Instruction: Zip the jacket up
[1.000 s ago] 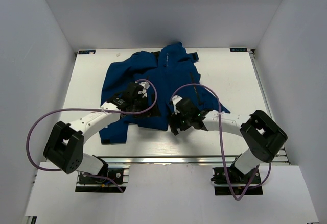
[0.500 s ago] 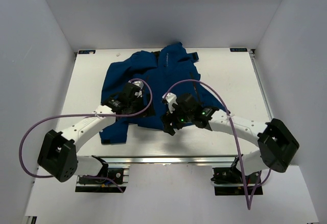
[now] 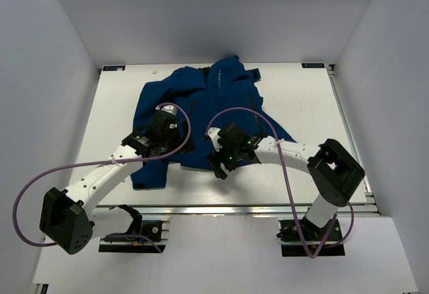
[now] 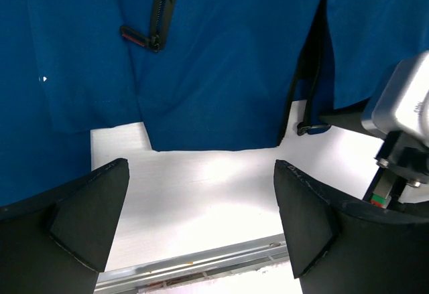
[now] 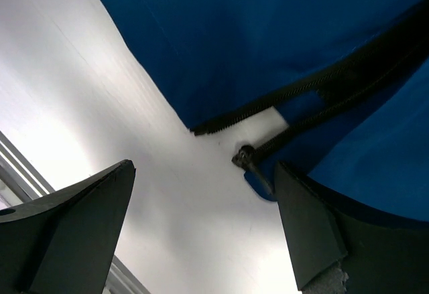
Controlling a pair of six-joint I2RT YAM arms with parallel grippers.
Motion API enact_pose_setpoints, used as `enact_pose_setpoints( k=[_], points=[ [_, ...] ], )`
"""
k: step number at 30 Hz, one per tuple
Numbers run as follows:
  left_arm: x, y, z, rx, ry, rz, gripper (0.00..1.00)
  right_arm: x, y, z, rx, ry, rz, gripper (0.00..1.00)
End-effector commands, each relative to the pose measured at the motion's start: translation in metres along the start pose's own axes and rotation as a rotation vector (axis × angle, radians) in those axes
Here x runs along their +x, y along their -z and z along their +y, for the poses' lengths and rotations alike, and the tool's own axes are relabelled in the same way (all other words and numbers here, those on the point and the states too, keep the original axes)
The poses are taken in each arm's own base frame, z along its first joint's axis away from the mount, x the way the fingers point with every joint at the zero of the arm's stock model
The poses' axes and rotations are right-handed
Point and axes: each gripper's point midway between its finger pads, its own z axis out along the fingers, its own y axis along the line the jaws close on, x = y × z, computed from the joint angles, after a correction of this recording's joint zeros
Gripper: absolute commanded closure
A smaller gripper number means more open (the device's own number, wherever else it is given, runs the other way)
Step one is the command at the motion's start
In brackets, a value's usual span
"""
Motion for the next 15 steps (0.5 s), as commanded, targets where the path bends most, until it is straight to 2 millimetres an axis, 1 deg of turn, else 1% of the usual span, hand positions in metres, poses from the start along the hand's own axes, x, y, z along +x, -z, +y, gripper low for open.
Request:
enact_pose_setpoints(
  k=[1, 5, 6, 7, 9, 10, 12, 15],
  points=[
    [0.001, 0.001, 0.007, -0.03, 0.005, -0.007, 0.02, 0.0, 0.002, 0.001, 0.003, 0.0, 0.019, 0.11],
    [0.0, 0.001, 0.006, -0.031, 0.004, -0.011, 0.02, 0.006, 0.004, 0.011, -0.048, -0.009, 0.032, 0.11],
    [-0.001, 0.001, 0.006, -0.03, 0.004, -0.015, 0.02, 0.01, 0.004, 0.013, -0.055, -0.01, 0.046, 0.11],
    [-0.002, 0.002, 0.005, -0.027, 0.005, -0.02, 0.02, 0.012, 0.005, 0.019, -0.082, -0.006, 0.05, 0.11],
    [-0.003, 0.002, 0.005, -0.024, 0.005, -0.023, 0.02, 0.015, 0.005, 0.026, -0.106, -0.003, 0.061, 0.11],
    [-0.004, 0.003, 0.004, -0.022, 0.006, -0.026, 0.02, 0.016, 0.006, 0.034, -0.139, 0.003, 0.067, 0.11],
    [-0.004, 0.003, 0.004, -0.021, 0.006, -0.027, 0.02, 0.016, 0.009, 0.043, -0.182, -0.019, 0.073, 0.11],
    [-0.005, 0.006, 0.005, -0.024, 0.006, -0.031, 0.02, 0.006, 0.022, 0.062, -0.283, -0.012, 0.038, 0.11]
  ],
)
